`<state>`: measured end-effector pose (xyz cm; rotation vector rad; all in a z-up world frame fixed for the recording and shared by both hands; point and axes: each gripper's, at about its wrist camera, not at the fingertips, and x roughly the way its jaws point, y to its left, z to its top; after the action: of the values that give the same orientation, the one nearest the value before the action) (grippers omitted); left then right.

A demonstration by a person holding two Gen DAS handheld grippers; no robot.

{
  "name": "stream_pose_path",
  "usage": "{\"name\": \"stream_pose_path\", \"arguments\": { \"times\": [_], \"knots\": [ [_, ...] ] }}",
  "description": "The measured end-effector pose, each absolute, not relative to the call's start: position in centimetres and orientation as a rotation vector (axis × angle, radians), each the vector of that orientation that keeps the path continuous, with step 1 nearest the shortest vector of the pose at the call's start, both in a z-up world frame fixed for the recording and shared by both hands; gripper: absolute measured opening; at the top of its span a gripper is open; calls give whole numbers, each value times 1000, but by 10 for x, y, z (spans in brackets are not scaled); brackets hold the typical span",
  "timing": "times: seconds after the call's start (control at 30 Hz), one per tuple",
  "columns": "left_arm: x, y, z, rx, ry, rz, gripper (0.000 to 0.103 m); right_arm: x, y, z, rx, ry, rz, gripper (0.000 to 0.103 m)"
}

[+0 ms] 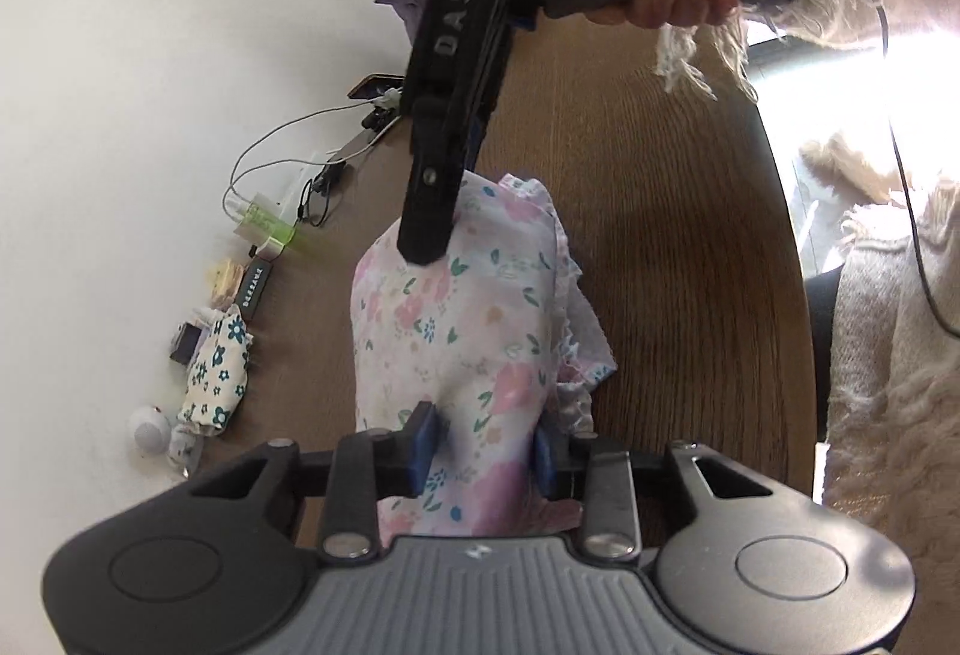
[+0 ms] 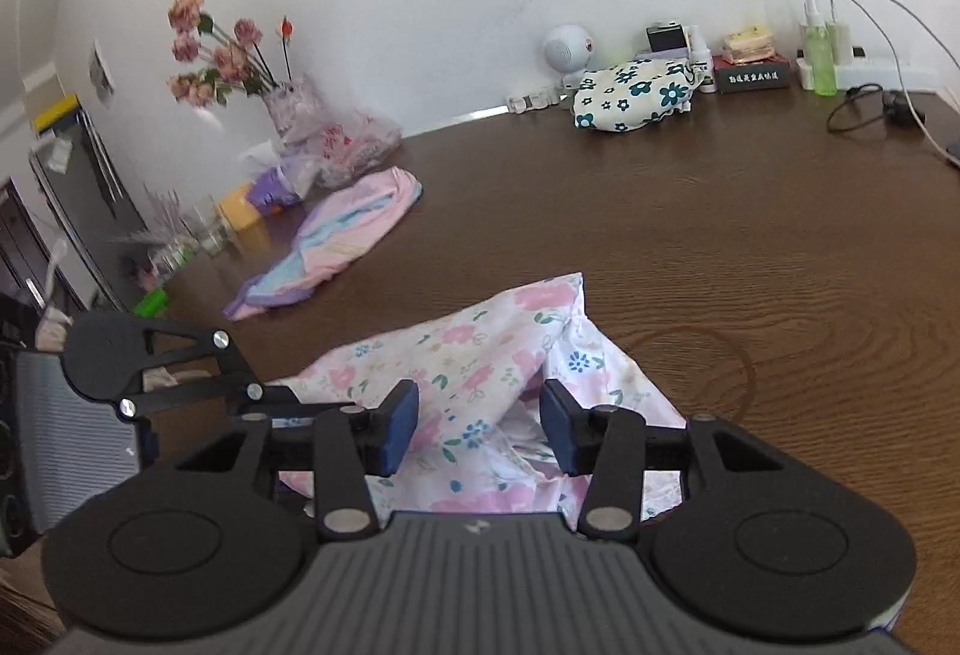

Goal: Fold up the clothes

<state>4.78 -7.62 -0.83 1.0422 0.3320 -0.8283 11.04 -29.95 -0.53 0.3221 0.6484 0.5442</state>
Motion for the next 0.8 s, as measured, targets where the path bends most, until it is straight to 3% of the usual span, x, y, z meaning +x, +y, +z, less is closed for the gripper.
{"name": "stream_pose_path", "arguments": {
  "times": [0.1,0.27,0.33,0.43,0.5,0.53,0.6,0.67,0.8],
  "knots": [
    [45,-59,11,857,337,-832,41,114,-323,0,405,623,508,81],
    [48,-28,44,468,367,-788,53,148,-335,-4,460,729,523,93],
    [62,-14,51,301,441,-754,53,163,-330,-9,455,790,543,98],
    [86,5,44,65,604,-692,49,184,-321,-18,456,887,572,98],
    [98,17,32,-68,698,-666,30,188,-317,-27,468,945,584,98],
    [103,24,25,-141,746,-664,28,187,-314,-30,471,963,585,97],
    [108,30,14,-245,804,-671,17,179,-310,-35,488,979,584,85],
    [117,29,5,-288,830,-678,15,169,-307,-38,514,989,582,74],
    [129,27,-3,-338,832,-684,14,148,-302,-42,594,1004,568,66]
  ]
}}
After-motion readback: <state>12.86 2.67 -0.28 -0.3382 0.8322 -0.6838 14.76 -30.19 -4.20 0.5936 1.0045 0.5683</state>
